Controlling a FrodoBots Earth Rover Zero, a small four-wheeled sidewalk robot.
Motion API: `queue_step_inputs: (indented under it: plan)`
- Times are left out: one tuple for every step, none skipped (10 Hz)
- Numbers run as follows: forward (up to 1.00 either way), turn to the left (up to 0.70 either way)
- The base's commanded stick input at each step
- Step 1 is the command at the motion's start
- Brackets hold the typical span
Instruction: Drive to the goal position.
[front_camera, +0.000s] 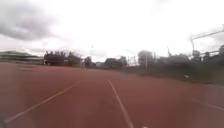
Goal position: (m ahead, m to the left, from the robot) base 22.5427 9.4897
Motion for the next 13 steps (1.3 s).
queue_step_inputs:
  plan:
    - [0.7, 0.0]
    - [0.7, 0.0]
    - [0.7, 0.0]
    - [0.7, 0.0]
    - [0.7, 0.0]
    - [0.7, 0.0]
    - [0.7, 0.0]
    - [0.7, 0.0]
    - [0.7, 0.0]
    - [0.7, 0.0]
    - [0.7, 0.0]
    - [0.7, 0.0]
    - [0.7, 0.0]
